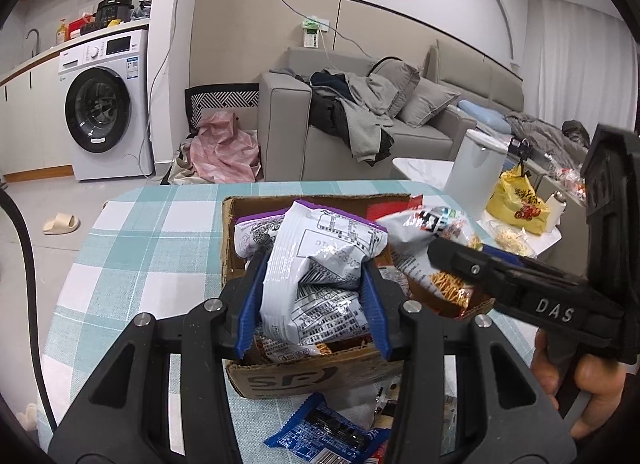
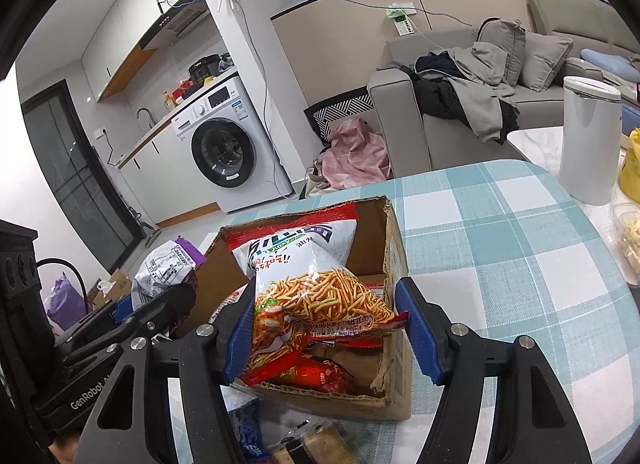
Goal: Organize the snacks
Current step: 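Open both tools to drop the bags into the box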
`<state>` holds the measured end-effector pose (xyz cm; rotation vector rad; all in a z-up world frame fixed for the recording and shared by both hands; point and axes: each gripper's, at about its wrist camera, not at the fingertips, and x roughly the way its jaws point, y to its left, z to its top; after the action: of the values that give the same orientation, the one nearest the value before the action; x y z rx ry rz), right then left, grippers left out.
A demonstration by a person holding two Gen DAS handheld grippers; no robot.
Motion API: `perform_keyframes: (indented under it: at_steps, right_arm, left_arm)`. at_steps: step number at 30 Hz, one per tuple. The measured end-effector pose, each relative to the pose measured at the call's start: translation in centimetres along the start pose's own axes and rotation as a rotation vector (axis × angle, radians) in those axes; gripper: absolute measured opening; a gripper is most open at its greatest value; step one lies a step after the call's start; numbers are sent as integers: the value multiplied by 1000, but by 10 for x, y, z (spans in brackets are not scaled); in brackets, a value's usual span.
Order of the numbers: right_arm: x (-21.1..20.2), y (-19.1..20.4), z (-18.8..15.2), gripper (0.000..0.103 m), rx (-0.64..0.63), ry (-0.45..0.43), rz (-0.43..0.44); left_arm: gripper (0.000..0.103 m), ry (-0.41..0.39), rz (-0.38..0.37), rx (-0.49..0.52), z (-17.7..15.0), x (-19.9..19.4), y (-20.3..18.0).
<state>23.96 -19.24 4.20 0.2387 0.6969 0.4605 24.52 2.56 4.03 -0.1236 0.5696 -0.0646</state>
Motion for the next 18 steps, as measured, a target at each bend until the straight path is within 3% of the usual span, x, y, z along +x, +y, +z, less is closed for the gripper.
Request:
perform_keyframes:
  at_steps: [7,18]
  right_arm:
    - [0,-3,2,68,-3,-9,4]
    - [-8,-3,5,68,-31,-20,4]
  left_arm:
    - [42,-2,-17,25,0,2,-11]
    - [46,58,-21,-1,-2,16,-7]
